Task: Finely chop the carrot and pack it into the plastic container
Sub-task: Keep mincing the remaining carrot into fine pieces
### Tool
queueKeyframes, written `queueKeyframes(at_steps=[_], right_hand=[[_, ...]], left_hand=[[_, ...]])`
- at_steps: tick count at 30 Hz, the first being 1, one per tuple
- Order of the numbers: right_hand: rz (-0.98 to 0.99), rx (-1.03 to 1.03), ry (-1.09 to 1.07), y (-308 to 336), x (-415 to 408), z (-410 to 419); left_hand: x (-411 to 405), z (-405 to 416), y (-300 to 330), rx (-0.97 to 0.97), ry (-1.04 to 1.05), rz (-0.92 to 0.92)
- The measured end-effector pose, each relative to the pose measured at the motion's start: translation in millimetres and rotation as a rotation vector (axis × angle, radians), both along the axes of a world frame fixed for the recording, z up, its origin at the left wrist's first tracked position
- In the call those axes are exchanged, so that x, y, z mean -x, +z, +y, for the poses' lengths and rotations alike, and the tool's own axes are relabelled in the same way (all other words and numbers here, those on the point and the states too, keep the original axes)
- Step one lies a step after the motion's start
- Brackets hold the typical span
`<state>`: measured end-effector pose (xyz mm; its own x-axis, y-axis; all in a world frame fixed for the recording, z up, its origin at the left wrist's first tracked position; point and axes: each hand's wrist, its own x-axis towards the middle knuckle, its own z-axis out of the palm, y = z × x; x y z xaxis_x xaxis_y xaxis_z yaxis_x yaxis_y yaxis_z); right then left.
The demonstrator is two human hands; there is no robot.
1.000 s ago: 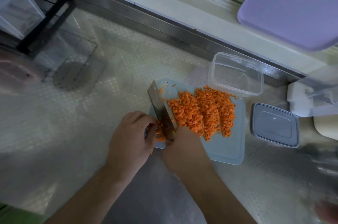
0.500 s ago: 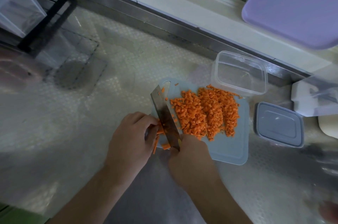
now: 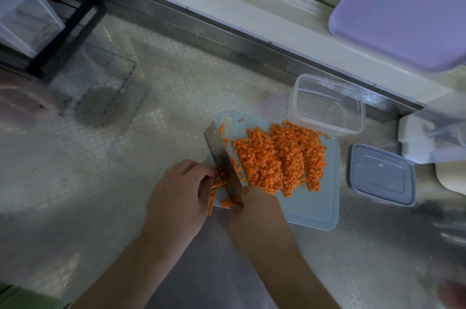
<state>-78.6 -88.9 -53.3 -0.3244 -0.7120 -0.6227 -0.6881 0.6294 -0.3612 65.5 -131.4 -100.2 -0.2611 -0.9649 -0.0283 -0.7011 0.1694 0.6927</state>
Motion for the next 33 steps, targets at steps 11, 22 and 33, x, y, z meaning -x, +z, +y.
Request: queueKeyframes(at_steps=[11, 22, 33], right_hand=[[-0.033, 0.063, 0.021, 13, 14, 3], [-0.075, 0.111, -0.109, 21, 39, -2], [-0.08, 0.108, -0.106, 21, 41, -4]], left_hand=[[-4, 8, 2, -0.05, -0.027, 0.01], [16, 19, -2, 0.106, -0.217, -0.046], [17, 14, 5, 0.041, -0.142, -0.017]])
